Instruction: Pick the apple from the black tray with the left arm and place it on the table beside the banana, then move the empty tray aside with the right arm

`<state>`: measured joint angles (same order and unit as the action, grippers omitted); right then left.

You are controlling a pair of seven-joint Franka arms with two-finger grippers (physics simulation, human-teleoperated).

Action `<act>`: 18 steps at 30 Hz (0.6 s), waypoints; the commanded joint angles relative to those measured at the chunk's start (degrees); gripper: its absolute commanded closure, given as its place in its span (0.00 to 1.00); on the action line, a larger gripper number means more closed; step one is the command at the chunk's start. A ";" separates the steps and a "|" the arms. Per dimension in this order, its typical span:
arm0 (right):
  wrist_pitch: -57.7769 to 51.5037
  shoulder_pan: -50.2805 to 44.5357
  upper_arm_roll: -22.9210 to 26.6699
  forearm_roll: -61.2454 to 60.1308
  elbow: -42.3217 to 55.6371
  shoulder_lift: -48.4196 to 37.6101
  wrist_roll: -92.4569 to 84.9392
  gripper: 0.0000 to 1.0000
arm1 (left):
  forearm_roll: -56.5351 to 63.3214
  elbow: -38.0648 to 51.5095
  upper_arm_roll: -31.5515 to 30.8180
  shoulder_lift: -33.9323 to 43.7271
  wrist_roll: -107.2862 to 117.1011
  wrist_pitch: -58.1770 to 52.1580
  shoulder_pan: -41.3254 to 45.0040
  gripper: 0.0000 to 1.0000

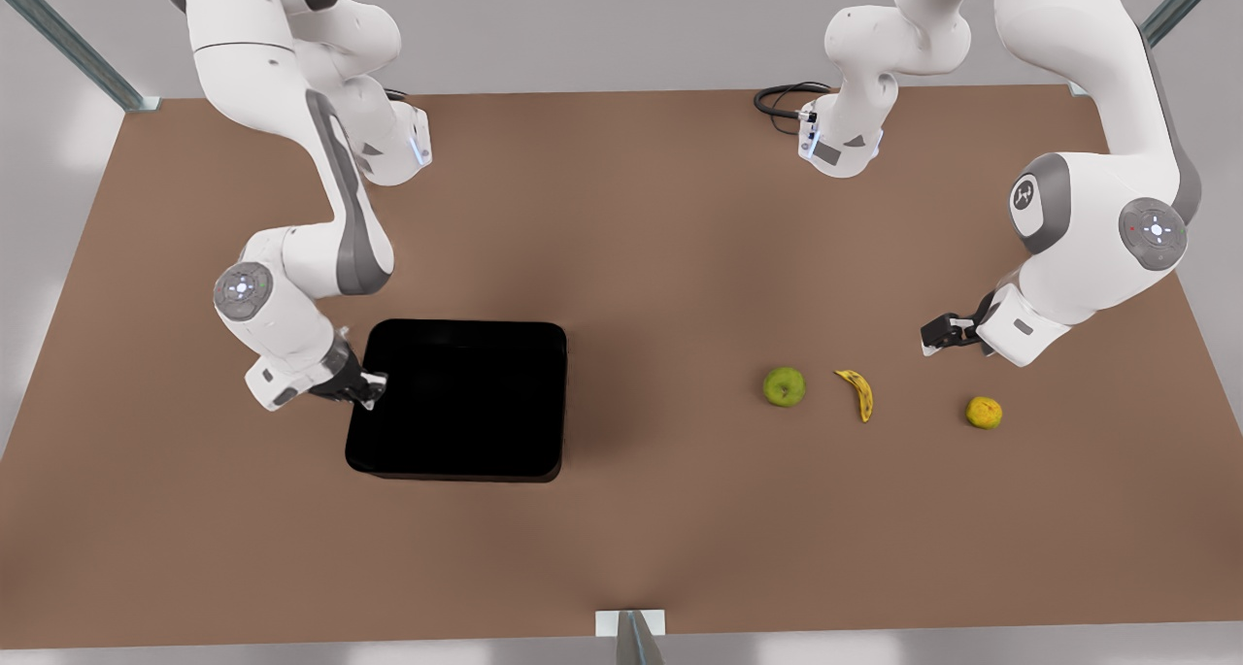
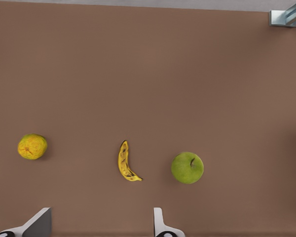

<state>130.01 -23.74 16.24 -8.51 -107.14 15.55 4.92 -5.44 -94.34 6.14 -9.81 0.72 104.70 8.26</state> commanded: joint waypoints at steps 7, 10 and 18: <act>-9.25 5.64 5.20 0.42 4.75 0.98 -41.39 0.92 | 0.08 -0.06 0.01 0.06 0.07 -0.02 0.00 0.00; -9.34 6.25 8.27 -2.29 5.72 1.24 -49.20 0.92 | 0.08 -0.06 0.01 0.06 0.07 -0.02 0.00 0.00; -9.96 6.78 13.38 -4.85 6.86 4.49 -55.02 0.92 | 0.08 -0.06 0.01 0.06 0.07 -0.02 0.00 0.00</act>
<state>120.93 -16.92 29.42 -13.16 -100.33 19.80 -27.17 -5.41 -94.42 6.14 -9.81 0.72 104.70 8.27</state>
